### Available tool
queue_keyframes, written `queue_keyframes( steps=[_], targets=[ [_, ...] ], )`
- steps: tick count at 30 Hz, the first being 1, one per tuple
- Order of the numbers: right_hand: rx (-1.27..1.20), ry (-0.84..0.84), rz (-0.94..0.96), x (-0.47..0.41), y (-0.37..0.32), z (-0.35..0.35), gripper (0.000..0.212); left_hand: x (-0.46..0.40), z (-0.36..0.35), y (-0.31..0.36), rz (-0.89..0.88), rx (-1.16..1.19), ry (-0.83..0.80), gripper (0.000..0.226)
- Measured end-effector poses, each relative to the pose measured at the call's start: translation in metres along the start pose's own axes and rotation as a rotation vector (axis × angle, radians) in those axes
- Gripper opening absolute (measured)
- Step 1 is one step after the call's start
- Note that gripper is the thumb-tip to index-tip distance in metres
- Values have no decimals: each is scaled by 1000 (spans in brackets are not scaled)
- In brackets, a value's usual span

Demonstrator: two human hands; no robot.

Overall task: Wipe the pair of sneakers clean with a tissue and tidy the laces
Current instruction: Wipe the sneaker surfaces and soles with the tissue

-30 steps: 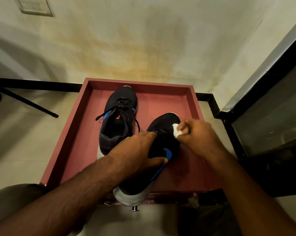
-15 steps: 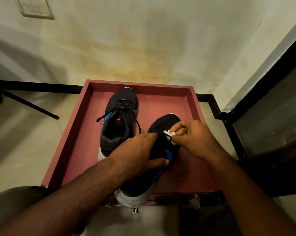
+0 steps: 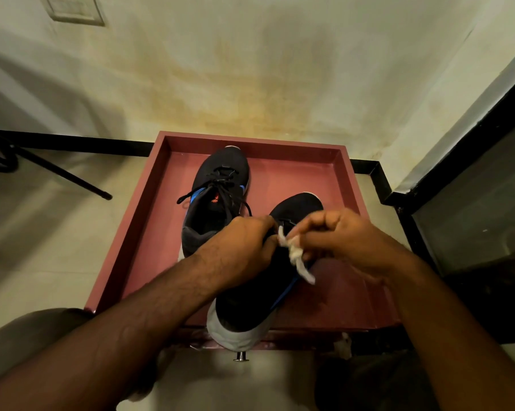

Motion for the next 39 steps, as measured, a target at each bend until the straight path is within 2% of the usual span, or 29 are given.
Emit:
queue_keyframes(
  steps=[1,2,3,4,6,8,9,10,13,14,15,18,19,22,23,26,29,32,35,37,39],
  targets=[
    [35,-180,-37,5,-2,-18,11,-1,0,0,4,-1,0,23],
    [77,-287,-47,10,-3,-33,13,-1,-1,0,11,-5,-4,22],
    [119,-307,-29,11,-4,-43,14,-2,-2,0,19,-9,-13,22],
    [181,-245,11,10,-6,-46,12,-2,-3,0,23,-12,-25,21],
    [380,-11,55,2,-7,-32,9,-2,-4,1,14,-15,-47,18],
    [594,249,11,-1,-6,-4,15,0,-6,2,1,-15,-56,12],
    [650,301,-31,-1,-5,3,15,0,-6,3,-2,-20,-55,11],
    [643,268,-56,-1,-4,1,15,1,-7,3,2,-22,-59,10],
    [347,-77,-7,5,-7,-37,9,2,-7,7,1,-33,-72,11],
    [277,-126,4,6,-8,-43,7,2,-6,8,-2,-45,-70,11],
    [288,-100,3,4,-6,-38,8,2,-6,8,-2,-49,-67,11],
    [603,236,-52,-3,0,-5,13,2,-7,7,13,-48,-58,6],
    [606,251,-68,-3,3,-2,13,2,-7,6,20,-47,-60,3],
    [399,102,-49,0,4,-18,11,2,-8,6,32,-53,-86,10],
    [407,171,-39,0,3,-14,11,2,-7,6,25,-38,-71,10],
    [562,571,-12,0,-2,18,6,4,-2,6,-5,38,-12,19],
    [571,727,-34,1,2,38,16,8,1,1,-23,81,-22,25],
    [758,637,-95,-12,4,26,26,9,1,2,-43,78,-63,34],
    [879,458,-157,-24,7,0,16,7,-4,7,-42,45,-69,30],
    [761,384,-153,-22,7,1,14,6,-8,8,-33,23,-62,27],
    [624,419,-127,-16,2,8,15,5,-10,8,-23,1,-62,27]
  ],
)
Point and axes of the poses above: each hand's wrist, its own x-axis away from the middle knuckle, its own z-axis out of the back of the hand, y = z × x, the point moved 6 cm from there along -x, towards the middle knuckle, and after that the axes turned 8 degrees about -y, right-handed, at the moved point
